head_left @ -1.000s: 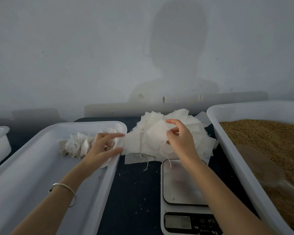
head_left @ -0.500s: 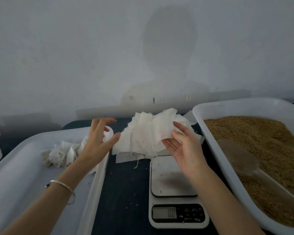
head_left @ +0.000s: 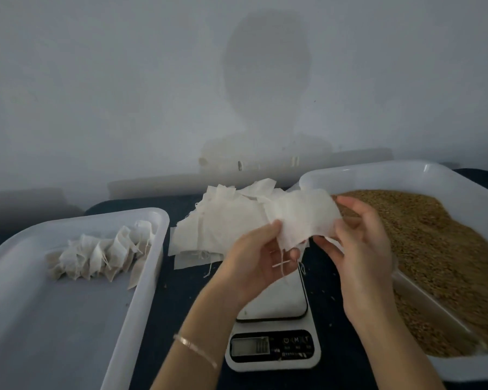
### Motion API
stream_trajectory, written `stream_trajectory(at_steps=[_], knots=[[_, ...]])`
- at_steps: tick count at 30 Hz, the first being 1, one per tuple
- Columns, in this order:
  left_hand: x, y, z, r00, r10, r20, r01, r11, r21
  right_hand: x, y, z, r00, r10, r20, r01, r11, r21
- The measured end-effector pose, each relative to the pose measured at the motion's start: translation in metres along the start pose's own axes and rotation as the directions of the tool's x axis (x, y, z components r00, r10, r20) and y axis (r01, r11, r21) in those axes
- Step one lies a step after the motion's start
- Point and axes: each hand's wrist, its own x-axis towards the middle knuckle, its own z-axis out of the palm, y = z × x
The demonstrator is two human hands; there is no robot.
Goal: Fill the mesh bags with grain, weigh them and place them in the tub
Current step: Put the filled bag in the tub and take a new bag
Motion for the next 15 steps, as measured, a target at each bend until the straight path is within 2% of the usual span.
stream_trajectory(at_steps=[2, 4, 5, 6, 8, 10, 12, 15], knots=[[-0.016, -0.016, -0.007, 0.995, 0.077, -0.063, -0.079, 0.996, -0.036, -0.004, 0.006, -0.007, 0.992, -0.113, 0.048, 0.123, 0.946, -0.301], [-0.031, -0.030, -0.015, 0.967, 0.160, -0.198, -0.148, 0.986, 0.074, -0.011, 0.009, -0.012, 0.926, -0.341, 0.160, 0.363, 0.695, -0.620], [-0.038, -0.037, -0.017, 0.939, 0.213, -0.269, -0.176, 0.972, 0.155, -0.017, 0.010, -0.013, 0.878, -0.427, 0.219, 0.453, 0.590, -0.668], [-0.043, -0.043, -0.018, 0.907, 0.270, -0.324, -0.202, 0.952, 0.230, -0.023, 0.011, -0.012, 0.853, -0.442, 0.277, 0.503, 0.559, -0.659], [-0.052, -0.051, -0.017, 0.855, 0.366, -0.366, -0.257, 0.914, 0.315, -0.042, 0.010, -0.004, 0.851, -0.331, 0.407, 0.518, 0.655, -0.551], [-0.057, -0.057, -0.014, 0.845, 0.418, -0.332, -0.296, 0.884, 0.362, -0.057, 0.013, 0.003, 0.841, -0.174, 0.512, 0.451, 0.747, -0.489], [-0.061, -0.060, -0.012, 0.841, 0.482, -0.247, -0.341, 0.825, 0.450, -0.064, 0.020, 0.005, 0.844, -0.125, 0.521, 0.418, 0.763, -0.494], [-0.066, -0.062, -0.011, 0.866, 0.495, -0.069, -0.375, 0.735, 0.565, -0.061, 0.025, -0.001, 0.899, -0.076, 0.432, 0.307, 0.812, -0.497]])
